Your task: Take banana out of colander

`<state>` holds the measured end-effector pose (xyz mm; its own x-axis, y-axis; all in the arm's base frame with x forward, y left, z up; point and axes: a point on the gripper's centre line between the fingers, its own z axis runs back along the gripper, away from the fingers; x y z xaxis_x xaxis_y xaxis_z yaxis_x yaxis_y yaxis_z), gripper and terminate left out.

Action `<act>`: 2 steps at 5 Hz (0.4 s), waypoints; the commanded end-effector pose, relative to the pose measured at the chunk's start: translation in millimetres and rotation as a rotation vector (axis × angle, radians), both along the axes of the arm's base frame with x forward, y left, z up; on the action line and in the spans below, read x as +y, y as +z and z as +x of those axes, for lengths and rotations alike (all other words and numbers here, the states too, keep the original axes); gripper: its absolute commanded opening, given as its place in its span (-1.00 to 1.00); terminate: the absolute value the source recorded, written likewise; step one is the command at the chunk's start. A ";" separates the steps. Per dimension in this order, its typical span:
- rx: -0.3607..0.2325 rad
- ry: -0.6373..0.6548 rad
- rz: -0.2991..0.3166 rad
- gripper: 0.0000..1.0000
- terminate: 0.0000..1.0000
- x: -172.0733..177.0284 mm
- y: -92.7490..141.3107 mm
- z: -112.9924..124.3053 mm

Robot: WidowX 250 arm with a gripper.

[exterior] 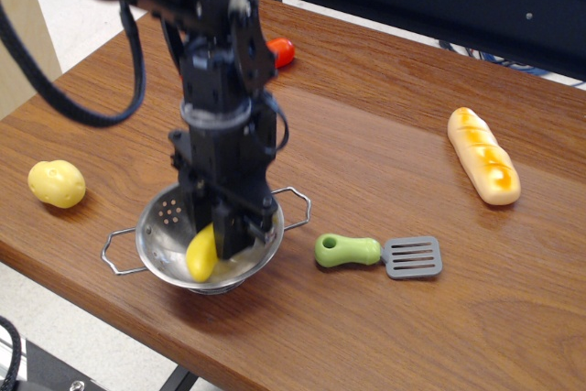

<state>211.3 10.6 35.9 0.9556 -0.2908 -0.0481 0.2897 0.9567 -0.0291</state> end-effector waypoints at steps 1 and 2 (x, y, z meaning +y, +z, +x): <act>-0.069 0.146 -0.067 -1.00 -1.00 4.5 58.2 38.8; -0.073 0.255 -0.047 -1.00 -1.00 -0.2 51.1 77.5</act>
